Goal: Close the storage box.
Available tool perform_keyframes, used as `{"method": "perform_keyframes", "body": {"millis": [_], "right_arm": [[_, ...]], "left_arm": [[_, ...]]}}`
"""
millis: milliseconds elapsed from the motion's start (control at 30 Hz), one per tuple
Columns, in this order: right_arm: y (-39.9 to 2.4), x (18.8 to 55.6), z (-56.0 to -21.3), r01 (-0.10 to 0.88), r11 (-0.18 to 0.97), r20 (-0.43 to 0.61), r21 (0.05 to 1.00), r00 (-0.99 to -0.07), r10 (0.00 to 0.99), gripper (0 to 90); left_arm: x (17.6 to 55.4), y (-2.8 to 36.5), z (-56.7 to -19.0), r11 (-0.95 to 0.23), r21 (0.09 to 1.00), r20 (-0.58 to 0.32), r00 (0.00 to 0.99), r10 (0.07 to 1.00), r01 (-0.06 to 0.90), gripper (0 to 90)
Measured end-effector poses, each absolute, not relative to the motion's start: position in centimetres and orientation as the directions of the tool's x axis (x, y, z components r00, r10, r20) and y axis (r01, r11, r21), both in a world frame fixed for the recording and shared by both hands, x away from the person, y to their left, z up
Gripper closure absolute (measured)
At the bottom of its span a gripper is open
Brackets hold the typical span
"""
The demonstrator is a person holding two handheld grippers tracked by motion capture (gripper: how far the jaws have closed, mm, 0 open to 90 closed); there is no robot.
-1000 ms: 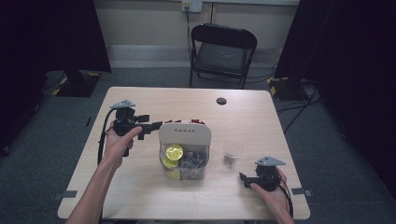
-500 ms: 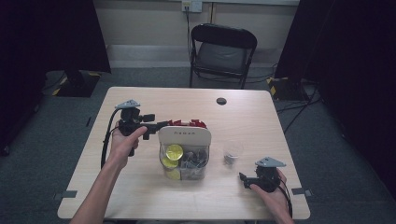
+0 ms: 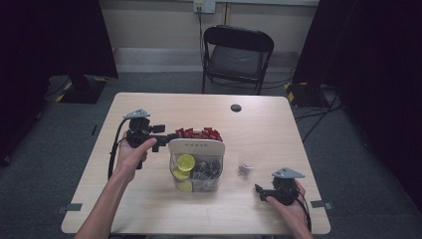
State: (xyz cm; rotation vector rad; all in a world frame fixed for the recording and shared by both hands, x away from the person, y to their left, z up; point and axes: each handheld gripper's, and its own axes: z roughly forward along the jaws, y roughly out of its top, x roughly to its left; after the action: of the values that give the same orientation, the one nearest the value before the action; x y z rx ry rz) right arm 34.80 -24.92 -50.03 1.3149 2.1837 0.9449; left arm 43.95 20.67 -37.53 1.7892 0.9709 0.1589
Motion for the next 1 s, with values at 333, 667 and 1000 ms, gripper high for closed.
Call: {"method": "perform_keyframes", "body": {"millis": [333, 667, 1000], "right_arm": [[-24.8, 34.9, -50.0, 0.605, 0.314, -0.008, 0.731, -0.452, 0.892, 12.4], [-24.8, 34.8, -50.0, 0.607, 0.312, -0.008, 0.731, -0.449, 0.893, 12.5], [-24.8, 34.8, -50.0, 0.607, 0.31, -0.007, 0.731, -0.448, 0.894, 12.5]], "left_arm": [[43.6, 20.6, -37.4, -0.12, 0.842, -0.32, 0.666, 0.674, 0.525, 20.9], [43.0, 20.9, -37.4, -0.133, 0.841, -0.311, 0.67, 0.674, 0.524, 20.9], [42.5, 20.9, -37.2, -0.138, 0.842, -0.308, 0.675, 0.67, 0.522, 20.9]]}}
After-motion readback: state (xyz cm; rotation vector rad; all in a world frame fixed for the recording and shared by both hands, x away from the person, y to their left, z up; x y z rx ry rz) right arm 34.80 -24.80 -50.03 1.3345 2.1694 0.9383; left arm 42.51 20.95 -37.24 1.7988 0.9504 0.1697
